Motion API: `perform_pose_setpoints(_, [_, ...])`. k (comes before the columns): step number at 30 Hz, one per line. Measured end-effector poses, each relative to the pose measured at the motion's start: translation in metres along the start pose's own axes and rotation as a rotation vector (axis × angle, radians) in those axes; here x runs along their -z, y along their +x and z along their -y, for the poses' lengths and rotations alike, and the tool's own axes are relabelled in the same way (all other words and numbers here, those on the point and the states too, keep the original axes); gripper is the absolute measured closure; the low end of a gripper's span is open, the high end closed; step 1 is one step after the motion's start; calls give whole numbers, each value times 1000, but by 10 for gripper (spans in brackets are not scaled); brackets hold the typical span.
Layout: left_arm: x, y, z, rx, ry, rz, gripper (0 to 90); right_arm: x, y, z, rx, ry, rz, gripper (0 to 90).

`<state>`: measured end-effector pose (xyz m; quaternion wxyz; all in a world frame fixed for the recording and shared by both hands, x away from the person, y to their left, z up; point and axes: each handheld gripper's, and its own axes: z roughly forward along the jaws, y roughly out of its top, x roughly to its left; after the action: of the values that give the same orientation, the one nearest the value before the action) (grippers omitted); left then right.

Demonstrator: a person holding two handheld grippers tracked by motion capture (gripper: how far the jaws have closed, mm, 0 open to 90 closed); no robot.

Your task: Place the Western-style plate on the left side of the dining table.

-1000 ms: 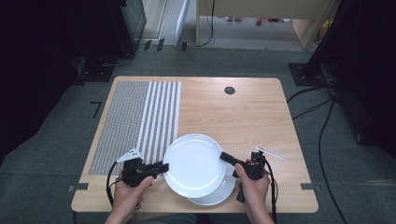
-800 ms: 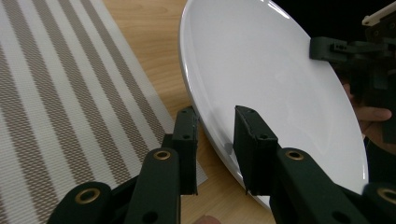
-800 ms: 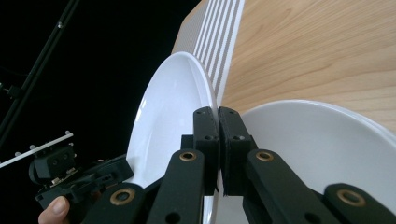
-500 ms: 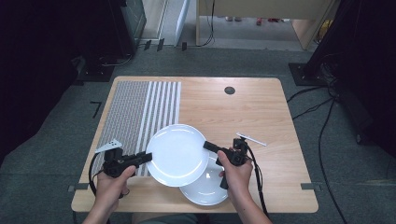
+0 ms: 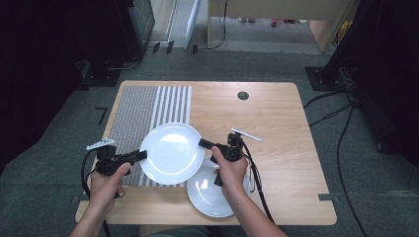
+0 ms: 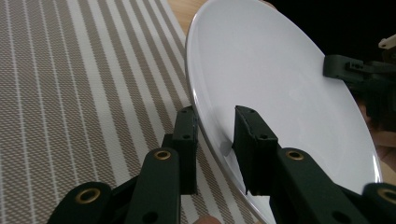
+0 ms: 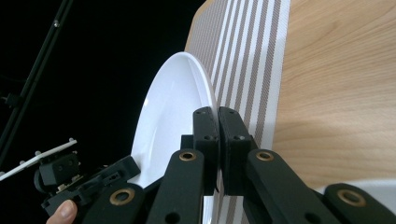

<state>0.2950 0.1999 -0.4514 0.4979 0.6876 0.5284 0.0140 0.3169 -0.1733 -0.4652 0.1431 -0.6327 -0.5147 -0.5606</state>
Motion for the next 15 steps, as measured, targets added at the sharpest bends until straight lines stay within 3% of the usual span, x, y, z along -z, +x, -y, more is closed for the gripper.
perform_pose_setpoints(8, [-2, 25, -15, 37, 4, -40, 717, -30, 0, -9, -29, 8, 8, 882])
perform_pose_setpoints(15, [-10, 53, -28, 95, 5, -86, 722, -66, -4, -14, -77, 7, 28, 882])
